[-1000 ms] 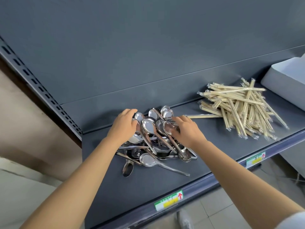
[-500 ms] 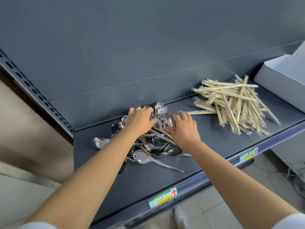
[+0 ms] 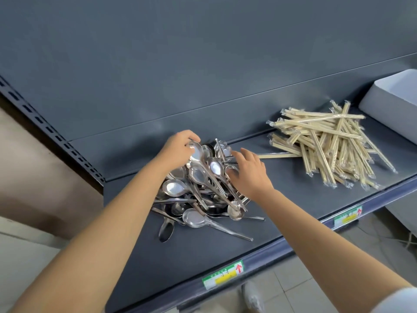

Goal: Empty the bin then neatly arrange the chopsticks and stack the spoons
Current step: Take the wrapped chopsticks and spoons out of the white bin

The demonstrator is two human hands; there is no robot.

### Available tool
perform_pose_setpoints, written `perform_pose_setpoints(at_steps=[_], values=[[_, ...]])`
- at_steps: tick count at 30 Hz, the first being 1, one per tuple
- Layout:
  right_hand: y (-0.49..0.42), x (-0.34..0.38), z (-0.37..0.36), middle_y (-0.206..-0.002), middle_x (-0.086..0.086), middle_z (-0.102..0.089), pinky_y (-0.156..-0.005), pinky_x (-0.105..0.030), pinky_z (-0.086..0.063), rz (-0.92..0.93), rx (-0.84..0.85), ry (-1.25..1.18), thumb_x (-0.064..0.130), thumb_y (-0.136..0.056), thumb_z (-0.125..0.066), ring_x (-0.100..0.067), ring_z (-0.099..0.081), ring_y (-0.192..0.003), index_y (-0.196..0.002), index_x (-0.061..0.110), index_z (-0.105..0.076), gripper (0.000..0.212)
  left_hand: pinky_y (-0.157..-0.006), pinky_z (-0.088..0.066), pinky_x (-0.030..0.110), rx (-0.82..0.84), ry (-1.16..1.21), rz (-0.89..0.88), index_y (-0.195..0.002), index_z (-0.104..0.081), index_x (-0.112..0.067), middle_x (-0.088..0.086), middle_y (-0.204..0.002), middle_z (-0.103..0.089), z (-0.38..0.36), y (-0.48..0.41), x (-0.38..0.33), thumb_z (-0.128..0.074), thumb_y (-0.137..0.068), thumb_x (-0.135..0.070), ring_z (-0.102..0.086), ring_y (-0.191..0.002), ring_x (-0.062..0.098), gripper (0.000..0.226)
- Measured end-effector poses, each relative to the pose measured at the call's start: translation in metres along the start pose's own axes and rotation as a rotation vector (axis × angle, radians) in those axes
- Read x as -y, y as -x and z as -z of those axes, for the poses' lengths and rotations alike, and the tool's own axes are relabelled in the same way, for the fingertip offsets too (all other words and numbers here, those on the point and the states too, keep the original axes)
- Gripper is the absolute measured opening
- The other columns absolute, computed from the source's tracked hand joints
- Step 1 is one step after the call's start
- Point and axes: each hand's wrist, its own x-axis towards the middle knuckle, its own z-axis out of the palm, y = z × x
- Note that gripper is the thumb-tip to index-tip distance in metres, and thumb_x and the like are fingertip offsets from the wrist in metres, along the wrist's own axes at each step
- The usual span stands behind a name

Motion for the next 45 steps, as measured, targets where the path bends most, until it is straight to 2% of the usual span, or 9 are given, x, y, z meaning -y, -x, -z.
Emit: perform_pose_setpoints(at_steps=[2, 5, 7, 11, 17, 27, 32, 39, 45], values=[[0.001, 0.001, 0.001, -0.153, -0.009, -0.025, -0.11, -0.044, -0.021, 0.006, 0.004, -0.003, 0.031, -0.097, -0.047, -0.028, -0.019, -0.142, -0.146, 0.016, -0.031, 0.053, -0.062, -0.04, 0.019, 0.079, -0.034, -0.024, -0.1, -0.066, -0.023, -0.003, -0.105, -0.064, 0.013, 0.001, -0.001, -0.04, -0.089, 0.005, -0.052, -0.067, 0.007, 0.04], [0.006, 0.004, 0.001, -0.153, -0.01, -0.025, -0.109, -0.043, -0.023, 0.01, 0.003, -0.016, 0.028, -0.097, -0.046, -0.029, -0.021, -0.14, -0.144, 0.015, -0.034, 0.05, -0.086, -0.043, 0.029, 0.34, -0.179, -0.091, -0.114, -0.062, -0.029, 0.0, -0.117, -0.059, 0.017, 0.002, 0.0, -0.034, -0.092, 0.005, -0.054, -0.096, 0.015, 0.049], [0.011, 0.006, 0.0, -0.153, -0.01, -0.026, -0.109, -0.042, -0.023, 0.016, 0.008, -0.016, 0.027, -0.097, -0.046, -0.029, -0.022, -0.139, -0.143, 0.015, -0.035, 0.049, -0.088, -0.041, 0.03, 0.401, -0.276, -0.13, -0.13, -0.054, -0.026, 0.0, -0.115, -0.05, 0.006, 0.007, -0.001, -0.034, -0.093, 0.005, -0.051, -0.098, 0.016, 0.052], [0.025, 0.008, -0.004, -0.152, -0.008, -0.026, -0.11, -0.042, -0.022, 0.012, 0.023, 0.02, 0.03, -0.095, -0.049, -0.028, -0.023, -0.139, -0.145, 0.019, -0.034, 0.053, -0.082, -0.041, 0.025, 0.235, -0.201, -0.173, -0.136, -0.048, -0.022, -0.002, -0.119, -0.046, -0.016, 0.017, 0.0, -0.052, -0.093, -0.002, -0.055, -0.085, 0.011, 0.048], [0.047, 0.01, -0.008, -0.151, -0.004, -0.027, -0.11, -0.043, -0.021, -0.005, 0.018, 0.047, 0.036, -0.095, -0.048, -0.026, -0.022, -0.139, -0.143, 0.022, -0.033, 0.052, -0.102, -0.04, 0.031, 0.176, -0.11, -0.181, -0.142, -0.041, -0.015, 0.002, -0.144, -0.041, -0.035, 0.025, -0.006, -0.053, -0.096, -0.012, -0.052, -0.119, 0.02, 0.047], [0.073, -0.005, 0.009, -0.156, -0.007, -0.02, -0.112, -0.041, -0.02, -0.062, 0.02, 0.18, 0.049, -0.096, -0.041, -0.025, -0.019, -0.143, -0.152, 0.024, -0.009, 0.069, -0.105, -0.031, 0.041, 0.096, -0.717, -0.337, -0.14, -0.04, -0.019, 0.0, -0.145, -0.042, -0.033, 0.057, -0.022, -0.044, -0.095, -0.049, -0.044, -0.129, 0.024, 0.054], [0.09, -0.046, 0.055, -0.156, -0.007, -0.019, -0.111, -0.042, -0.023, -0.159, -0.014, 0.162, 0.044, -0.096, -0.045, -0.027, -0.024, -0.141, -0.152, 0.022, -0.009, 0.071, -0.104, -0.03, 0.039, 0.029, -0.753, -0.444, -0.139, -0.04, -0.017, 0.002, -0.142, -0.044, -0.06, 0.056, -0.083, -0.04, -0.095, -0.054, -0.043, -0.128, 0.025, 0.058], [0.127, -0.168, 0.145, -0.143, -0.002, -0.04, -0.103, -0.04, -0.034, -0.27, -0.232, 0.164, 0.04, -0.094, -0.05, -0.027, -0.04, -0.13, -0.143, 0.02, -0.034, 0.055, -0.106, -0.028, 0.037, -0.025, -0.724, -0.624, -0.145, -0.032, -0.017, 0.001, -0.146, -0.041, -0.153, 0.039, -0.222, -0.044, -0.092, -0.053, -0.039, -0.132, 0.022, 0.065], [0.172, -0.308, 0.22, -0.146, -0.001, -0.04, -0.108, -0.037, -0.031, -0.339, -0.319, 0.13, 0.033, -0.094, -0.052, -0.023, -0.04, -0.131, -0.144, 0.018, -0.037, 0.054, -0.096, -0.035, 0.037, 0.018, -0.608, -0.665, -0.128, -0.049, -0.019, 0.001, -0.129, -0.056, -0.273, 0.031, -0.35, -0.047, -0.092, -0.048, -0.05, -0.119, 0.024, 0.047]])
